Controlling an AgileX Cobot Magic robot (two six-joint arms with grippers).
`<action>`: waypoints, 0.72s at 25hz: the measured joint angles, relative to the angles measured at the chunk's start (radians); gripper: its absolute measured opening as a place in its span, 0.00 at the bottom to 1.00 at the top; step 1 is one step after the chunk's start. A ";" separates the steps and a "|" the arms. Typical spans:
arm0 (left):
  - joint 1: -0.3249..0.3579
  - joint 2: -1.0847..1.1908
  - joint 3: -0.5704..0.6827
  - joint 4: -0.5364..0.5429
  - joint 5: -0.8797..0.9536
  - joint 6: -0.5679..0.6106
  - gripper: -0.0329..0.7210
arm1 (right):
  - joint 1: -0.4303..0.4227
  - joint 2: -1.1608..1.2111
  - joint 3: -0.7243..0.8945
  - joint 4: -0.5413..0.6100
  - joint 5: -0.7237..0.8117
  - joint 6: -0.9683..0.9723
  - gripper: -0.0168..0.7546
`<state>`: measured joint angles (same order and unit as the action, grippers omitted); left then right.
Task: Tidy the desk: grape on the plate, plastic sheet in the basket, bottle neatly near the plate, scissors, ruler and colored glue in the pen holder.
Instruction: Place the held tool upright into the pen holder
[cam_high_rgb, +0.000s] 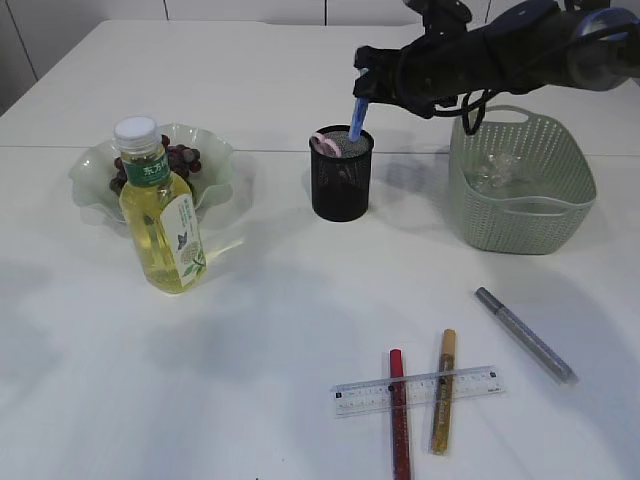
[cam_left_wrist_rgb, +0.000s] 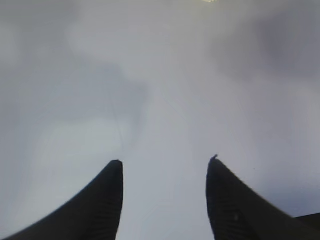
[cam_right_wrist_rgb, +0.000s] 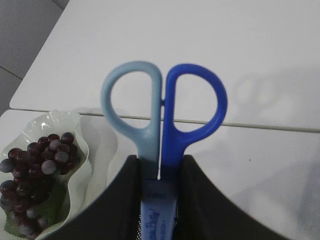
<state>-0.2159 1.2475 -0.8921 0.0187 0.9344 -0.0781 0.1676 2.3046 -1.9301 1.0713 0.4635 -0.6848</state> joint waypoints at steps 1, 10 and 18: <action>0.000 0.000 0.000 0.000 0.000 0.000 0.56 | 0.000 0.000 0.000 0.013 0.005 -0.035 0.25; 0.000 0.000 0.000 0.000 0.000 0.000 0.56 | 0.000 0.011 0.000 0.099 0.092 -0.332 0.26; 0.000 0.000 0.000 0.002 0.000 0.000 0.56 | 0.000 0.011 -0.002 0.104 0.137 -0.428 0.41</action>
<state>-0.2159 1.2475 -0.8921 0.0206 0.9344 -0.0781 0.1676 2.3160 -1.9316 1.1748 0.6002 -1.1132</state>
